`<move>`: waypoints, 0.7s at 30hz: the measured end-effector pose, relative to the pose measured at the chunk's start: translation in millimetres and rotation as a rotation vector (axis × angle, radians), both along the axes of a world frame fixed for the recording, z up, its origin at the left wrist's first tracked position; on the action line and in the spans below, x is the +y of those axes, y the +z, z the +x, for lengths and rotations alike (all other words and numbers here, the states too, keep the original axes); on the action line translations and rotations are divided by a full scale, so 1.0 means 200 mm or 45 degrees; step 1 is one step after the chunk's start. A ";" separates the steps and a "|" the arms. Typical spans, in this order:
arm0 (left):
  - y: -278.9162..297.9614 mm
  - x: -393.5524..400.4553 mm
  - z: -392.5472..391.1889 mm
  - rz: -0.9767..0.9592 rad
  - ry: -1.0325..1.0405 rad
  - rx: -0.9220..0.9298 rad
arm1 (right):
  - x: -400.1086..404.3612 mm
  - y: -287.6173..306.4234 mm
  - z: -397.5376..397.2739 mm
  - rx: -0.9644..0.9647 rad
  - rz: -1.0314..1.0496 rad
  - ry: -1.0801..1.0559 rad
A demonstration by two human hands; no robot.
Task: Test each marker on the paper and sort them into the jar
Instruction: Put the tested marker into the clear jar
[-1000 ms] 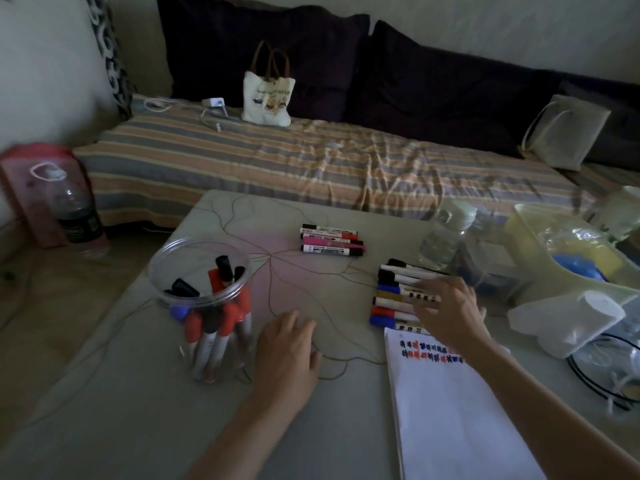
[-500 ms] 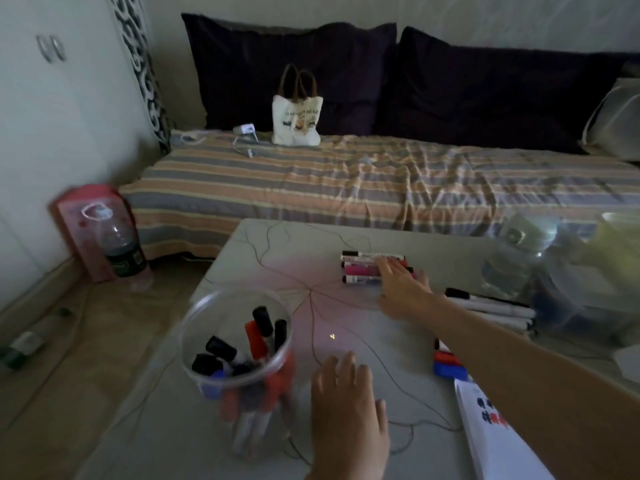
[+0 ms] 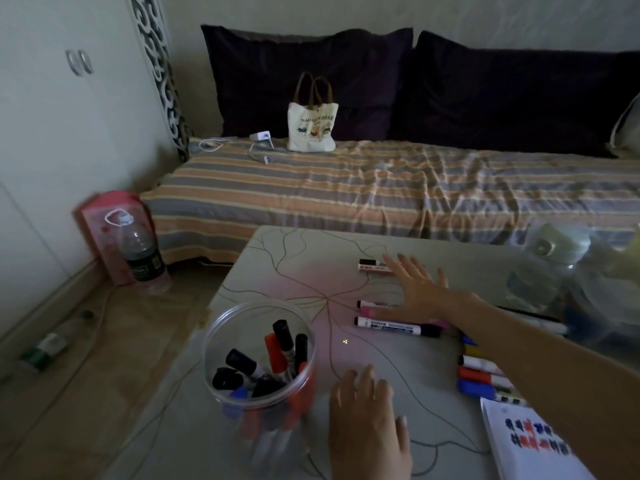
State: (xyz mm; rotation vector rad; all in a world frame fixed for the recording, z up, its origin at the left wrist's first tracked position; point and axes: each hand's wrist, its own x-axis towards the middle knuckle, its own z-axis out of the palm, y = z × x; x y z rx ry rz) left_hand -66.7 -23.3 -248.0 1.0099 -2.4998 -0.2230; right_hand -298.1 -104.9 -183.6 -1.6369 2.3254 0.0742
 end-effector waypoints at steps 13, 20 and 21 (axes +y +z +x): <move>-0.01 0.01 0.00 -0.012 -0.019 -0.055 | 0.24 -0.05 0.20 0.177 -0.628 -0.003; 0.06 0.03 0.03 0.105 0.021 -0.031 | 0.58 -0.15 0.33 0.337 -0.811 0.178; 0.08 0.04 0.04 0.132 0.040 -0.021 | 0.60 -0.16 0.34 0.334 -0.768 0.176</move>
